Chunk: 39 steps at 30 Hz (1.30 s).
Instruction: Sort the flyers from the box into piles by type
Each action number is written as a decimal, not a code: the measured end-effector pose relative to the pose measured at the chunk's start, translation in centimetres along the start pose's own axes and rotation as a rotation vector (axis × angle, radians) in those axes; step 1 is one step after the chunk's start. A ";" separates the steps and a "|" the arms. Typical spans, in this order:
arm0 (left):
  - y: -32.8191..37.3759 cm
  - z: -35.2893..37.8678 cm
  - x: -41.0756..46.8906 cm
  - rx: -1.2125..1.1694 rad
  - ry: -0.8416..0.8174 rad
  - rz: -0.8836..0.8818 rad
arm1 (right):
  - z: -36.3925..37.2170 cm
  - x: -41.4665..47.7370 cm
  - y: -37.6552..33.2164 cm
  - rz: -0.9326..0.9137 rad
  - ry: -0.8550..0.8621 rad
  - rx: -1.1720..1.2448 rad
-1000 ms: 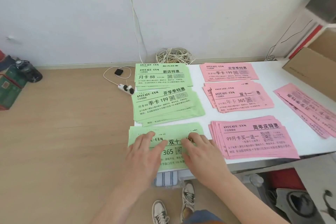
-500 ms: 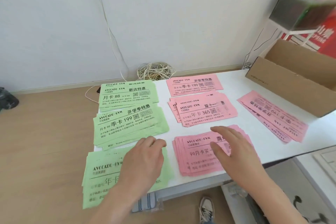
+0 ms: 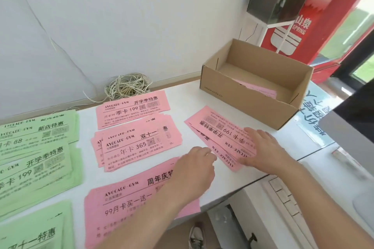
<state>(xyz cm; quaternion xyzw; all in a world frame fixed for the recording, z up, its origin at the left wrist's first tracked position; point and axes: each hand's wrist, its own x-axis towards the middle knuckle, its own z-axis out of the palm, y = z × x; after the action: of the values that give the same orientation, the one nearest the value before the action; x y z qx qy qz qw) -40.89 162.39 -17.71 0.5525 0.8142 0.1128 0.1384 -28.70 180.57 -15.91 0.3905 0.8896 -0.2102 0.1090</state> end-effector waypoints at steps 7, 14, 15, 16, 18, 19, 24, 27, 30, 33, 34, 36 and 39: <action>1.7 2.7 4.8 0.133 -0.103 -0.024 | 0.0 2.3 1.8 0.056 0.013 -0.137; 0.1 1.6 6.6 0.088 -0.158 -0.114 | 2.7 -2.2 -0.8 -0.133 -0.011 0.152; -0.1 1.4 6.6 0.100 -0.178 -0.103 | 3.0 -2.8 -1.0 -0.165 -0.048 0.244; -0.2 1.4 6.4 0.116 -0.199 -0.086 | 3.3 -3.2 -1.0 -0.181 -0.080 0.318; -0.1 1.5 5.8 0.134 -0.251 -0.031 | 3.3 -3.5 -0.4 -0.168 -0.075 0.368; 0.0 1.5 5.6 0.132 -0.278 -0.001 | 2.9 -3.3 0.2 -0.157 -0.013 0.345; -0.4 -0.3 6.0 0.163 -0.353 0.094 | 0.0 -1.2 3.4 -0.163 0.033 0.019; 0.2 -0.9 5.2 0.239 -0.276 0.077 | -0.3 -0.6 3.8 -0.184 -0.044 -0.144; 1.9 -0.3 3.2 0.231 -0.310 0.035 | -0.4 -0.4 3.7 -0.227 0.002 -0.238; 2.8 0.4 2.8 0.307 -0.343 0.022 | -0.6 -0.2 3.5 -0.274 0.011 -0.317; 3.0 0.5 2.9 0.333 -0.351 0.021 | -0.7 -0.2 3.5 -0.282 0.004 -0.333; 3.4 0.7 3.0 0.377 -0.377 0.024 | -1.0 -0.3 3.6 -0.291 -0.026 -0.351; 3.2 0.7 3.3 0.403 -0.342 0.039 | -1.1 -0.5 3.8 -0.315 -0.036 -0.312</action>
<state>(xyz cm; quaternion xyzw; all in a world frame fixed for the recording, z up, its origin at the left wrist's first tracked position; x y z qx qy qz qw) -39.05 166.64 -17.62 0.5957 0.7741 -0.1440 0.1587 -25.57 183.01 -15.83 0.2213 0.9593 -0.0912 0.1497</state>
